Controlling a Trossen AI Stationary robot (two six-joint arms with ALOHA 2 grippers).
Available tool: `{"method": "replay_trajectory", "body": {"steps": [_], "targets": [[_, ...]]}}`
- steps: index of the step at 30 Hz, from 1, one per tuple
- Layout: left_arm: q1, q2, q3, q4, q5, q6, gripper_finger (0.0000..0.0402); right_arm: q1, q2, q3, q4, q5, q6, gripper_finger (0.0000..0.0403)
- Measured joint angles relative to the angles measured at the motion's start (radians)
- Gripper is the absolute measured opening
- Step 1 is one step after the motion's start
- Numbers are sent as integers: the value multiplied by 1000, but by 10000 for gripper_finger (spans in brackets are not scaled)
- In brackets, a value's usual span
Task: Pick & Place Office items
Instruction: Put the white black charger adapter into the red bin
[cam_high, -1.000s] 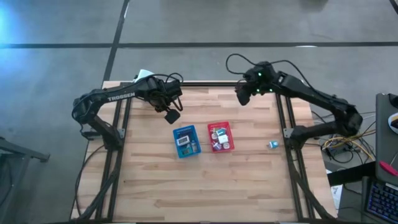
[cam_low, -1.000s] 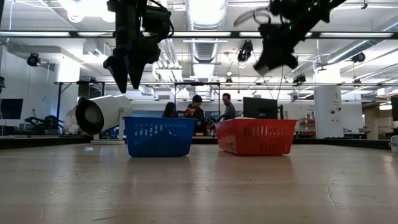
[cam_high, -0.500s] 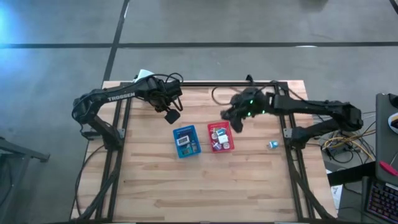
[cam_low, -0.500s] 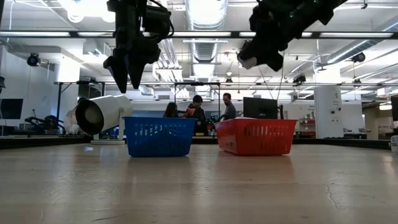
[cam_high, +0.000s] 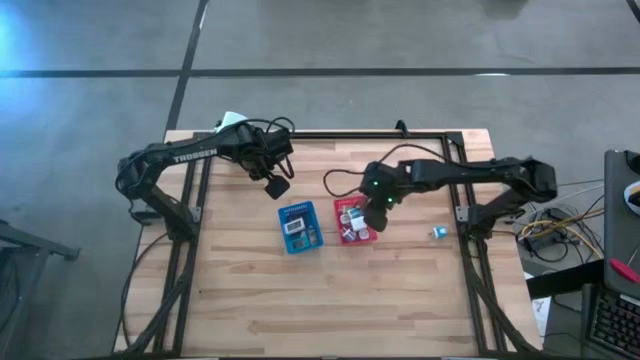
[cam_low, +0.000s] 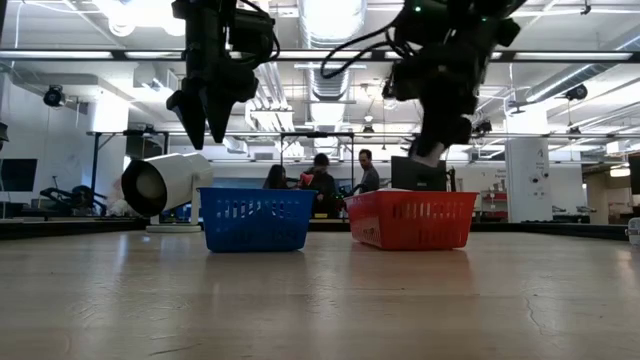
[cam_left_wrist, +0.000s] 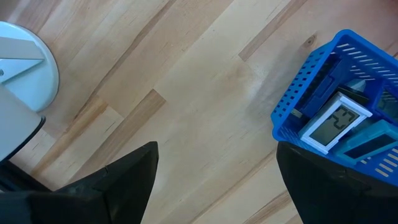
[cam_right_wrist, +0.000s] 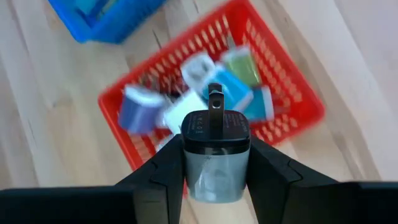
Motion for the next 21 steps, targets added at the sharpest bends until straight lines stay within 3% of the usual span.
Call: {"method": "replay_trajectory", "body": {"steps": [10, 17, 21], "targets": [[0, 0, 0, 0, 0, 0, 332, 2, 163, 171, -35, -28, -110, 123], [-2, 0, 0, -1, 0, 7, 332, 1, 232, 216, -97, -34, -123, 123], [-1, 0, 0, -4, 0, 15, 332, -1, 246, 209, -110, -76, -73, 179]]}}
